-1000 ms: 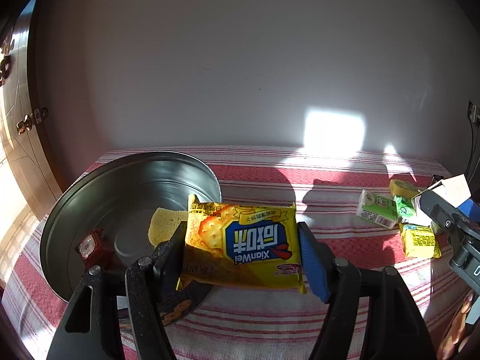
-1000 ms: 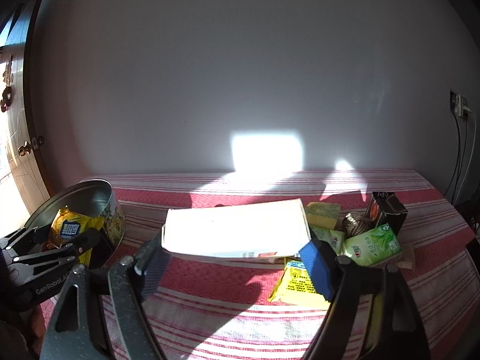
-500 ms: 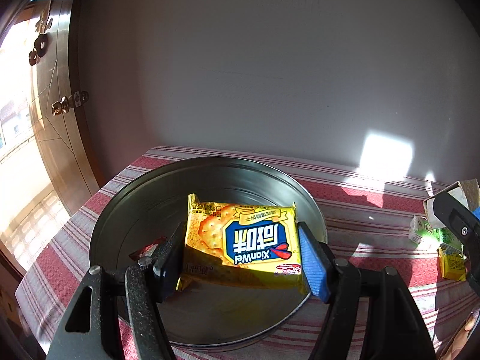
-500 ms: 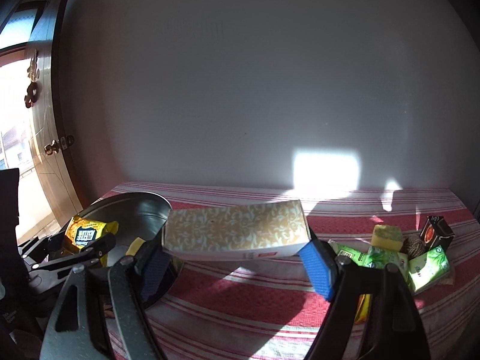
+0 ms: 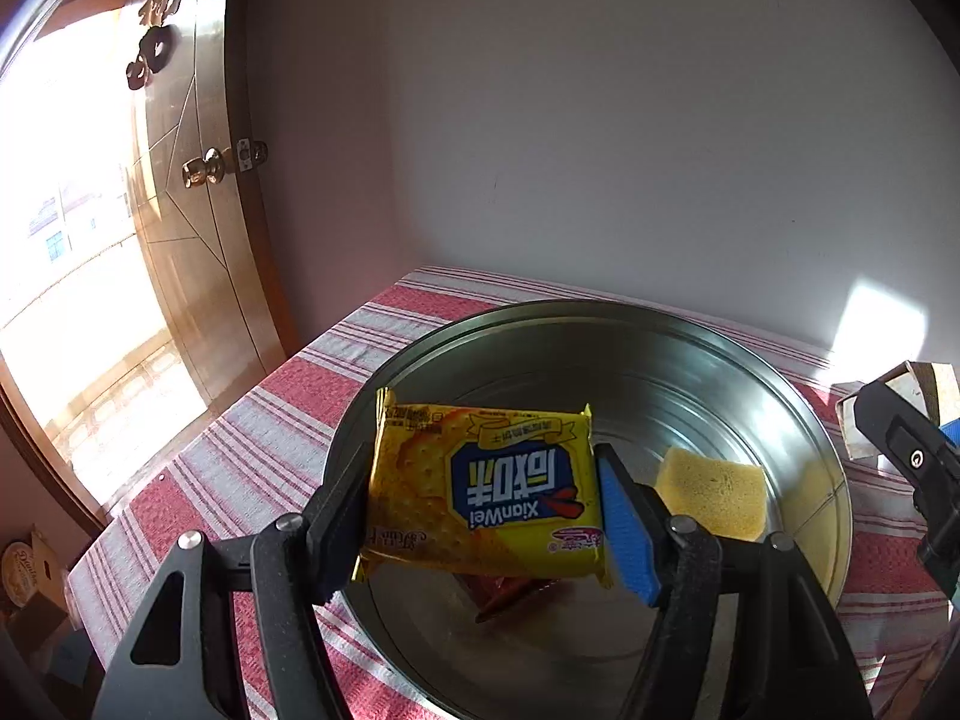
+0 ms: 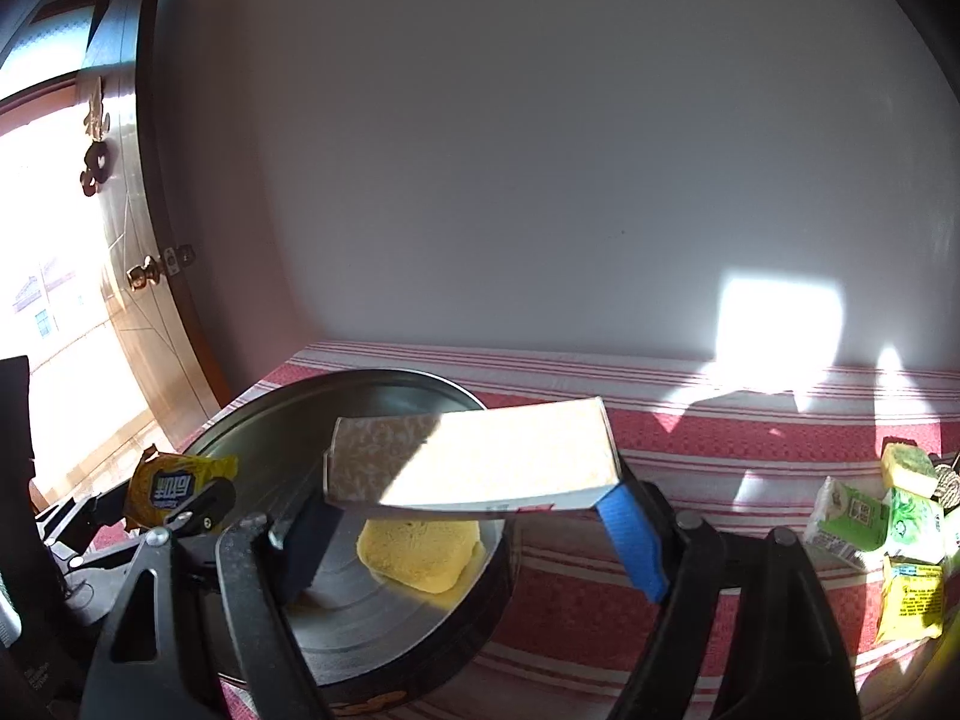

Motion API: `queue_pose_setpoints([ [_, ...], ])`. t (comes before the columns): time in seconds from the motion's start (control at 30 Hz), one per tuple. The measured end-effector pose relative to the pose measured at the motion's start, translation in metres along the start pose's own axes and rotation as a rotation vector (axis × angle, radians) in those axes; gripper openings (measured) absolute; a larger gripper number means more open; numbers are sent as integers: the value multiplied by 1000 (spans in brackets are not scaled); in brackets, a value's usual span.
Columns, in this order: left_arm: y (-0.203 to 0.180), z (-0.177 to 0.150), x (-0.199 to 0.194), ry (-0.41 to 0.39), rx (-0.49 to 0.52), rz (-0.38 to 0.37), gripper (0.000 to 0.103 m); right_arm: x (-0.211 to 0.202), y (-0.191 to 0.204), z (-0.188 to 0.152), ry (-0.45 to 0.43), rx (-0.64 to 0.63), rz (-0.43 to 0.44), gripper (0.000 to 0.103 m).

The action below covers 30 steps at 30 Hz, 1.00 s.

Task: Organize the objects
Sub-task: 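Carry the cracker pack and tissue box over the tin and release both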

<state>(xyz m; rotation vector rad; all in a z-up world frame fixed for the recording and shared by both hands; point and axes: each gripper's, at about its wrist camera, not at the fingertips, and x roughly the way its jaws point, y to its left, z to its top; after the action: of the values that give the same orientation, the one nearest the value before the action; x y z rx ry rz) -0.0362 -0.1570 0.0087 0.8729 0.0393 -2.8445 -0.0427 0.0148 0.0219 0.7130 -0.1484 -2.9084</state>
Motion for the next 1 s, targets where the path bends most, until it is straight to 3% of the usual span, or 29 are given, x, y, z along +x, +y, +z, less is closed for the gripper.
queue_pose_setpoints([
  [0.53, 14, -3, 24, 42, -17, 60, 71, 47, 32, 0, 81, -56, 16, 80],
  [0.83, 12, -1, 30, 43, -3, 72, 71, 55, 36, -5, 95, -87, 37, 82],
  [1.0, 16, -1, 28, 43, -33, 53, 76, 46, 36, -3, 53, -82, 67, 103],
])
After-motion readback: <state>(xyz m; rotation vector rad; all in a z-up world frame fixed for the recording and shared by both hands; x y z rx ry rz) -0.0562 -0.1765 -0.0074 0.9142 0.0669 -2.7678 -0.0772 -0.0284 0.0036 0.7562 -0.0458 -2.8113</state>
